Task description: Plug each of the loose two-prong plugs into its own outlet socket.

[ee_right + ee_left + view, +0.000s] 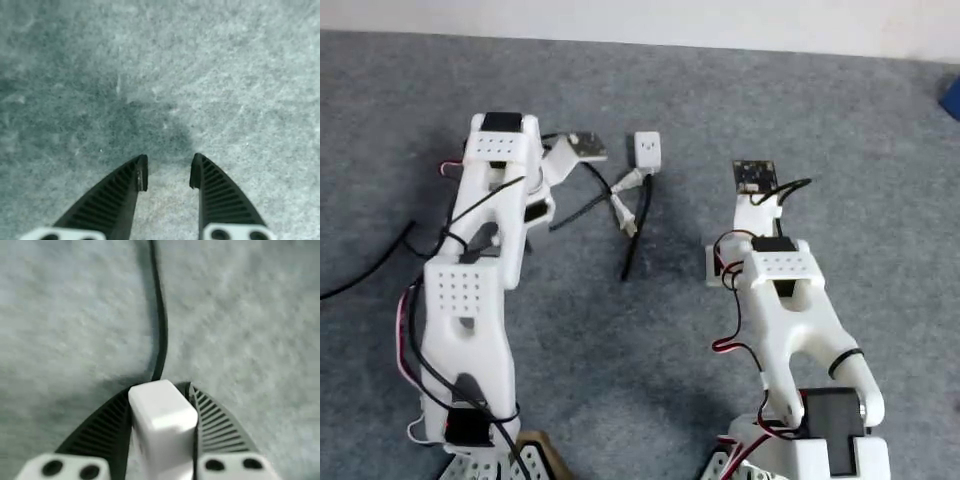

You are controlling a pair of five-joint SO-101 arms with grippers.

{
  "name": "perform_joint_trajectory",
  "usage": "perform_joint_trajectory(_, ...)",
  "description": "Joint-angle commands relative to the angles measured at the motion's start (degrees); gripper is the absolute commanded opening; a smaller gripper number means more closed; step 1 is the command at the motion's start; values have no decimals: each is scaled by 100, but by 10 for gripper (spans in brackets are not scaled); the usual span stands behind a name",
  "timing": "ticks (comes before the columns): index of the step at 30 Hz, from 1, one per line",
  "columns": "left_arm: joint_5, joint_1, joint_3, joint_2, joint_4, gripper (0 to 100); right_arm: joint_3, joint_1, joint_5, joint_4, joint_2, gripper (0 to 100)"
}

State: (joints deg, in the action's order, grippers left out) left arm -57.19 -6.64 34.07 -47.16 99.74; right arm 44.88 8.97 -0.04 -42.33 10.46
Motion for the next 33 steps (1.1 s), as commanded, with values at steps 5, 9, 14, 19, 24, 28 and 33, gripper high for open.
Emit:
perform_joint_trajectory(5, -695, 1877, -4541, 3802, 237, 4, -233, 31, 79, 101, 4, 152)
perform_joint_trajectory(9, -1055, 3037, -5982, 5789, 185, 4, -233, 31, 79, 101, 4, 152)
perform_joint_trajectory(14, -2154, 3160, -7152, 6527, -677, 4, -224, 40, 79, 84, 4, 152)
perform_joint_trajectory(19, -2391, 2800, -7556, 5657, -1503, 4, -224, 48, 79, 84, 4, 152)
perform_joint_trajectory(24, -2347, 2316, -6615, 4268, -1670, 13, -224, 57, 79, 84, 4, 152)
perform_joint_trajectory(28, -1644, 1965, -5525, 3512, -1934, 218, -224, 57, 79, 92, 4, 152)
perform_joint_trajectory(33, -1582, 1719, -4629, 3090, -2365, 319, -312, 57, 79, 84, -497, 152)
